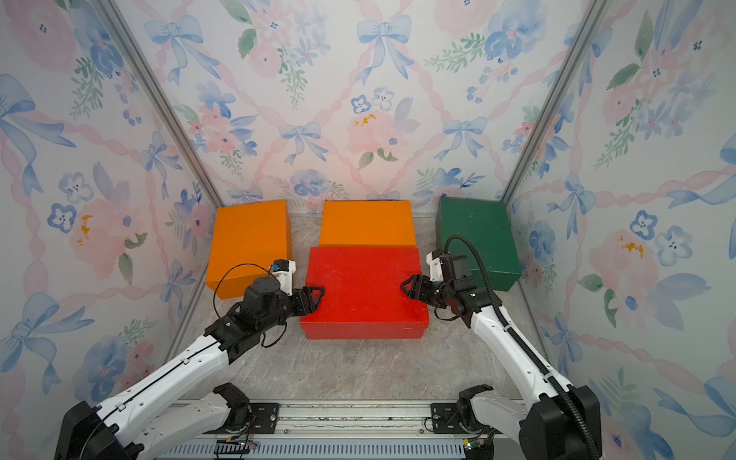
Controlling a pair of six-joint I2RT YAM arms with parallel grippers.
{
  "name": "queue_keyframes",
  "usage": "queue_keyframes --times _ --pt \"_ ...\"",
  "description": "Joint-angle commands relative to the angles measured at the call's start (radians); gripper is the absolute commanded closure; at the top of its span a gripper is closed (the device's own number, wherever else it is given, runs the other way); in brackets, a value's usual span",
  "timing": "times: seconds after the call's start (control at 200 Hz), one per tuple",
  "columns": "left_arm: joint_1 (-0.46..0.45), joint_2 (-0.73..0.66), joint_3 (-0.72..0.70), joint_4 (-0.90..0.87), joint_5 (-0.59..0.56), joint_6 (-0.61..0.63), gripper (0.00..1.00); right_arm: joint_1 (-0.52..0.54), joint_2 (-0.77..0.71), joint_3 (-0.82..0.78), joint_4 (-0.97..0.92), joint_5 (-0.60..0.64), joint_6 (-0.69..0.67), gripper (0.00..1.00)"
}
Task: Stack the shoeboxes
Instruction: Pick up the shoebox from the center of the board.
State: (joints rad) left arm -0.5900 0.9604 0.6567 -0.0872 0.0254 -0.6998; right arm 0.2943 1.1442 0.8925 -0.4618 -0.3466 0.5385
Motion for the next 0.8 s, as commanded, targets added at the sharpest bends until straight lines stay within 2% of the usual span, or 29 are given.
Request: queue_keyframes --times 0.0,0.795 --pt "-0.055 -0.003 0.070 0.152 0.172 0.009 0.33 0.029 -0.008 0.043 -0.009 -0.138 -0.031 0.32" --pt "-0.057 0.092 0.192 0.152 0.182 0.041 0.33 0.016 0.024 0.166 -0.045 -0.140 -0.029 0.32"
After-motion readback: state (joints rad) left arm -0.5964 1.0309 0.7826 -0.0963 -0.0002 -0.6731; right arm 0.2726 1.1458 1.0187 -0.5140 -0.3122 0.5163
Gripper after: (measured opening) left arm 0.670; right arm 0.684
